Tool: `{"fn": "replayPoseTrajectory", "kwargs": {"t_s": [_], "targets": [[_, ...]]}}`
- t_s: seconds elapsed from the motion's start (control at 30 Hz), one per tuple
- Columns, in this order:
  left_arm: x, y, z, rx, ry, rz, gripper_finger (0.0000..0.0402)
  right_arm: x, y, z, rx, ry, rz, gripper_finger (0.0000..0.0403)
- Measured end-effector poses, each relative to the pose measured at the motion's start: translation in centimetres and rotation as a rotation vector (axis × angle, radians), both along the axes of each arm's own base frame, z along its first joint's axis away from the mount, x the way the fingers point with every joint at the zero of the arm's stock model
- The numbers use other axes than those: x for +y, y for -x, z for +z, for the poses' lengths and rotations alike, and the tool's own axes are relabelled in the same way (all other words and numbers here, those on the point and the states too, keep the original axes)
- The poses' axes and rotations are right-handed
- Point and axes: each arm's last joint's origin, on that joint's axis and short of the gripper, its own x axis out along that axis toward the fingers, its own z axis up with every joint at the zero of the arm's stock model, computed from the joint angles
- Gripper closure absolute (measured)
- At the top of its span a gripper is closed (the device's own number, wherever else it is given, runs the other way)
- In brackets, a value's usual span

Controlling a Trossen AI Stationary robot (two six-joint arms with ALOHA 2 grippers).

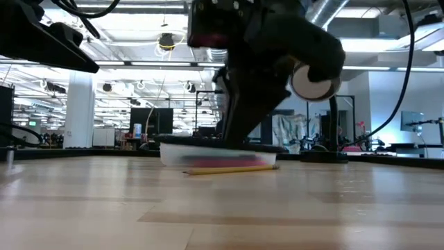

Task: Pick & place school supplies into a supply box
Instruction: Put the black pen into the supply box

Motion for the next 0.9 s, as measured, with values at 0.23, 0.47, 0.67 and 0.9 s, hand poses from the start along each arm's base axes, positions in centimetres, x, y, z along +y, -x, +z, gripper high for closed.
{"fn": "replayPoseTrajectory", "kwargs": {"t_s": [0.23, 0.47, 0.67, 0.9], "targets": [[0.0, 0.0, 0.0, 0.0, 0.001, -0.001, 0.0237, -2.0, -1.0, 2.5, -0.037, 0.219, -0.026, 0.0386], [0.0, 0.0, 0.0, -0.001, 0.003, -0.001, 0.0237, -7.1, -2.7, 3.9, -0.07, 0.308, -0.107, 0.0388], [0.0, 0.0, 0.0, -0.001, 0.003, -0.002, 0.0237, -12.0, -3.2, 3.8, -0.052, 0.289, -0.211, 0.0383], [0.0, 0.0, 0.0, -0.001, 0.003, -0.002, 0.0237, -15.0, -3.4, 3.8, -0.048, 0.184, -0.268, 0.0382]]}}
